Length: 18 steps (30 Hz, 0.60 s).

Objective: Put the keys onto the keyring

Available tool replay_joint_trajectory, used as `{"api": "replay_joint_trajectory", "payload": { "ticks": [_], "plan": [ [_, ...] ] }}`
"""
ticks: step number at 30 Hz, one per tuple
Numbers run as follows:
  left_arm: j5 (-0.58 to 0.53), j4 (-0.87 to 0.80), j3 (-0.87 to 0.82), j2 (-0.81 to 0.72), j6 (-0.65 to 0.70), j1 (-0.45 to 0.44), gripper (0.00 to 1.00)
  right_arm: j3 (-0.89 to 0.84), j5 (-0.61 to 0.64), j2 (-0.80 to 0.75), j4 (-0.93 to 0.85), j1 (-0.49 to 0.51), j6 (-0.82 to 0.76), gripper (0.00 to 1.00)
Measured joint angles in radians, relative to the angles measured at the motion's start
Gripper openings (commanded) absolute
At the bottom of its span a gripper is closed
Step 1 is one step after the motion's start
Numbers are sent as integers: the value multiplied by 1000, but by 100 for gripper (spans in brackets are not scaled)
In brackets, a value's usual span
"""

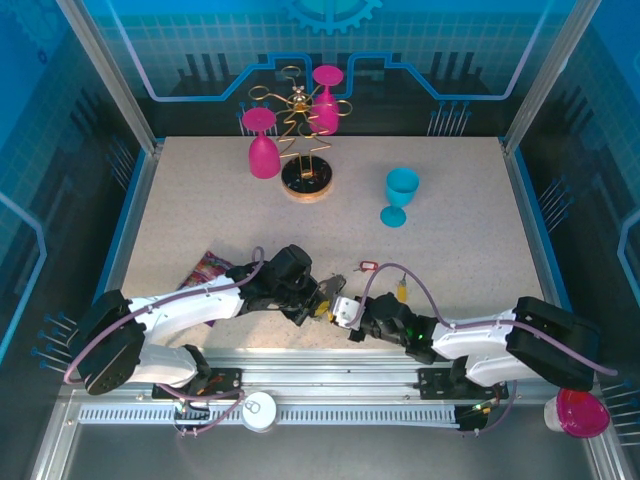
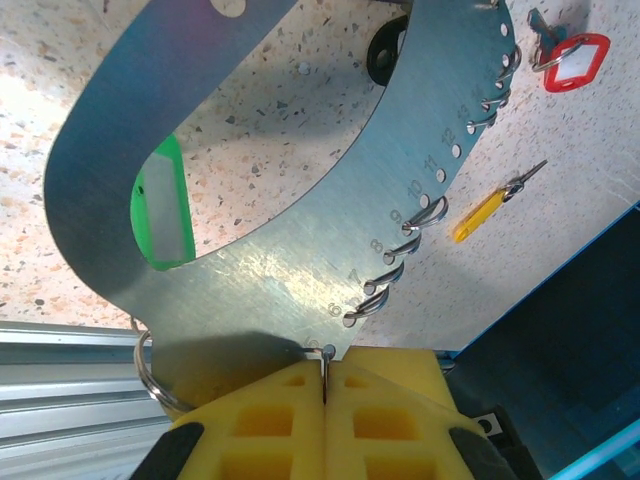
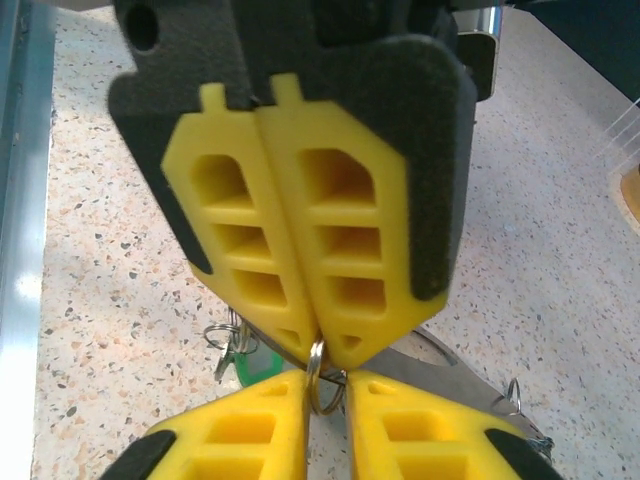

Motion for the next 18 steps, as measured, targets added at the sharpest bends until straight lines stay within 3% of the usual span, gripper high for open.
{"api": "replay_joint_trajectory", "payload": {
  "ticks": [5,7,9,11,14,18],
  "plan": [
    [0,2,0,0,-14,5,0,-2,15,0,1,10,-18,1],
    [-1,2,0,0,-17,5,16,-2,20,0,3,10,-18,0],
    [-8,-2,0,-1,-8,5,42,-6,27,0,18,10,-16,0],
    [-31,-13,0,-9,11,5,57,-18,34,-2,32,11,-13,0],
    [-124,-57,0,-60,87,11,66,-35,38,-16,35,9,-3,0],
    [-327,-102,0,-187,341,29,68,-38,-13,-62,13,-21,24,0]
  ]
}}
